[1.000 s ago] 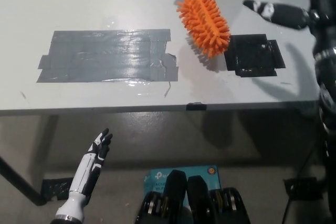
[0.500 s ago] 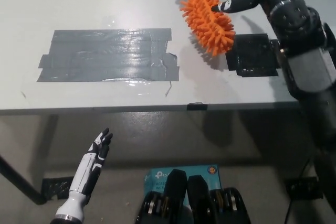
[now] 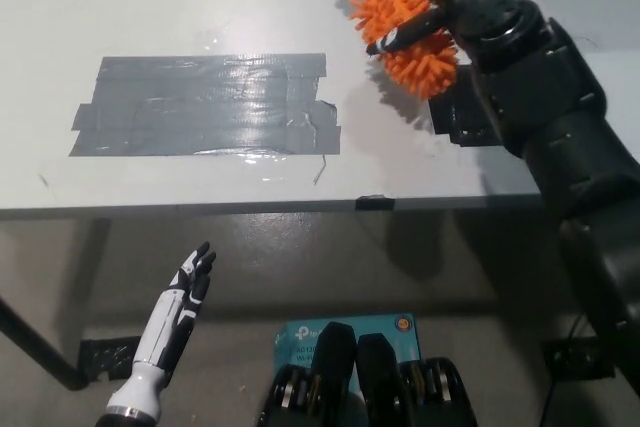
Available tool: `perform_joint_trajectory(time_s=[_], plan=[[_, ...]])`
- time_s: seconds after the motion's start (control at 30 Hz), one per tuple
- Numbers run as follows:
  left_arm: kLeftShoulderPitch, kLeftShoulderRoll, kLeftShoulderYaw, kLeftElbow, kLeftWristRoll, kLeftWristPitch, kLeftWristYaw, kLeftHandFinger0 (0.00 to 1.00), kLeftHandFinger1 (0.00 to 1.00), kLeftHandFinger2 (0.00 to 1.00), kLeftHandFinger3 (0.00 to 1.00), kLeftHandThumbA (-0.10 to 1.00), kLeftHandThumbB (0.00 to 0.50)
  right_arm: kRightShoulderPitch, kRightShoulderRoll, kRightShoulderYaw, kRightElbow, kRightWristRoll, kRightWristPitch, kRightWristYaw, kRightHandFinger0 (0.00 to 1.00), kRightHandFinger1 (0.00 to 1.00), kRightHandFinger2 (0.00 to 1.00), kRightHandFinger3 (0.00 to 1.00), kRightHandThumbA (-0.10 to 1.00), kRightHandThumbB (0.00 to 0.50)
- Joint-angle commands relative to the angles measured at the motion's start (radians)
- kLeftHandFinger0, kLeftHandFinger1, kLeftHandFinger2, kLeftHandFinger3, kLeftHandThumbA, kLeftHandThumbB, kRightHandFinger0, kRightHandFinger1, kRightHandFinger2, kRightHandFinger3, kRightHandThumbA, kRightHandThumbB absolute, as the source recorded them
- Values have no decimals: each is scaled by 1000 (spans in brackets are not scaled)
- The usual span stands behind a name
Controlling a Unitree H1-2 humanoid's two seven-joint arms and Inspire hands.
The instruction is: A person hands an oraange duster to the robot and the robot grabs it with its right hand and places it on the black marked spot infron tof it on the desk
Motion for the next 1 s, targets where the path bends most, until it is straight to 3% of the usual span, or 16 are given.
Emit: perform_joint_trajectory(time_s=[0.0,0.17,0.4,0.47,0.5,0.53,0.6,0.63,0.67,0.7,0.73,0.77,0.83,0.87,0.93,0.97], plan=[[-19,6,3,-25,14,-26,26,1000,1000,1000,1000,1000,117,-100,12,6,40,16,-64,-16,1000,1000,1000,1000,1000,398],[-15,7,7,-35,15,-20,28,1000,1000,1000,1000,1000,119,-116,27,-11,96,45,-75,12,1000,1000,1000,1000,1000,415],[-33,5,9,-29,16,-24,27,1000,1000,1000,1000,1000,123,-120,18,13,163,30,-98,31,1000,1000,1000,1000,1000,371],[-36,8,8,-34,14,-18,22,1000,1000,1000,1000,1000,124,-118,7,9,174,41,-90,75,1000,1000,1000,1000,1000,328],[-37,10,8,-36,18,-21,23,1000,1000,1000,1000,1000,124,-118,0,9,181,45,-83,101,1000,1000,1000,1000,1000,224],[-37,10,8,-36,20,-23,24,1000,1000,1000,1000,1000,124,-115,-4,-2,189,55,-66,101,1000,1000,1000,1000,921,293],[-37,11,10,-38,16,-23,23,1000,1000,1000,1000,1000,126,-111,-5,-12,198,62,-39,71,1000,1000,1000,1000,610,241],[-38,12,10,-39,16,-21,23,1000,1000,1000,1000,1000,127,-106,-6,-12,201,60,-29,46,670,744,1000,1000,367,267],[-38,12,10,-39,16,-21,23,1000,1000,1000,1000,1000,133,-106,-6,-12,201,60,-29,46,210,254,575,1000,35,216],[-38,12,10,-41,16,-19,22,1000,1000,1000,1000,1000,134,-100,-7,6,204,40,-24,30,42,71,339,1000,-5,247],[-38,12,11,-42,16,-17,22,1000,1000,1000,1000,1000,134,-90,-10,45,206,0,-32,19,8,14,181,1000,-81,279],[-41,11,10,-42,16,-19,21,1000,1000,1000,1000,1000,134,-84,-13,72,205,-26,-46,14,2,3,160,1000,-96,266],[-50,10,10,-38,14,-28,23,1000,1000,1000,1000,1000,134,-74,-19,112,198,-53,-82,-14,160,291,448,925,-100,235],[-51,9,11,-39,14,-24,23,1000,1000,1000,1000,1000,136,-72,-21,113,196,-48,-91,-25,257,370,468,736,-100,222],[-50,8,13,-41,11,-19,23,1000,1000,1000,1000,1000,138,-69,-23,113,190,-34,-106,-45,194,299,417,580,-100,205],[-50,8,13,-40,11,-22,23,1000,1000,1000,1000,1000,139,-66,-23,103,187,-22,-119,-63,82,212,348,447,-100,195]])
